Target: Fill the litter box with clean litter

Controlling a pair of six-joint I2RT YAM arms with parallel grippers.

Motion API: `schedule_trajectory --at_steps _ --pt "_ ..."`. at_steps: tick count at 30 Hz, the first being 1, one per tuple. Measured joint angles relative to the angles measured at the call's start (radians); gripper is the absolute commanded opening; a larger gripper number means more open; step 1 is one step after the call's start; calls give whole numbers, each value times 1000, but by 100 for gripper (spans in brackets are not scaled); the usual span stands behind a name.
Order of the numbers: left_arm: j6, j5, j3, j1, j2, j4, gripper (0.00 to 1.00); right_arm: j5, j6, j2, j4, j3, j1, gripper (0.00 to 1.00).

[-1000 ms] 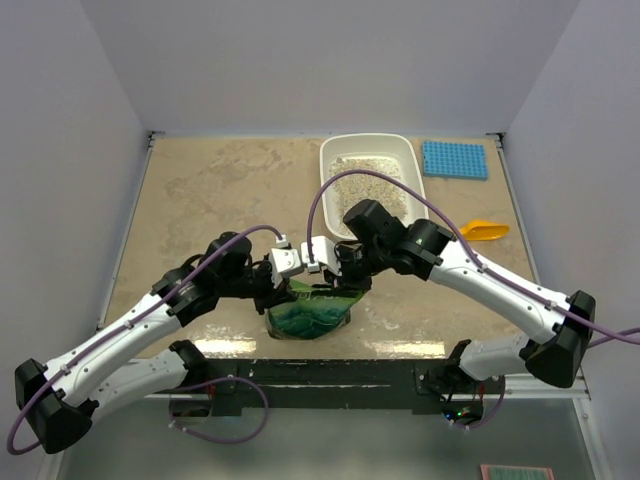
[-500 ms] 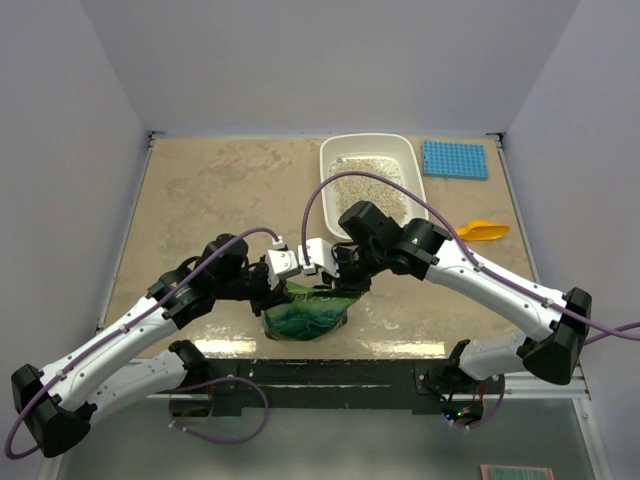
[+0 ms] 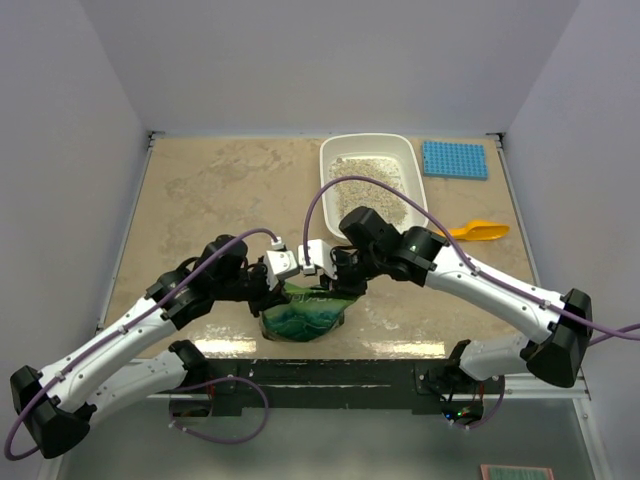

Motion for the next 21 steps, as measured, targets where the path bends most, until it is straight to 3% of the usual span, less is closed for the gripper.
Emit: schedule_trajectory --at_steps 3,4,5,11,19,21 --pt "1 -2 0 0 -3 -6 0 -11 23 0 27 -16 0 35" --pt "1 0 0 0 -4 -6 0 -15 34 0 39 -24 0 52" --pt "2 0 0 0 -8 -6 0 -18 46 2 50 -32 0 98" --pt "3 3 0 0 -13 -13 0 -16 97 10 80 -73 -2 98" --pt "3 2 0 -8 -5 5 0 40 132 -98 127 -75 32 99" --pt "3 0 0 -8 -4 8 5 99 174 -149 148 -66 42 98"
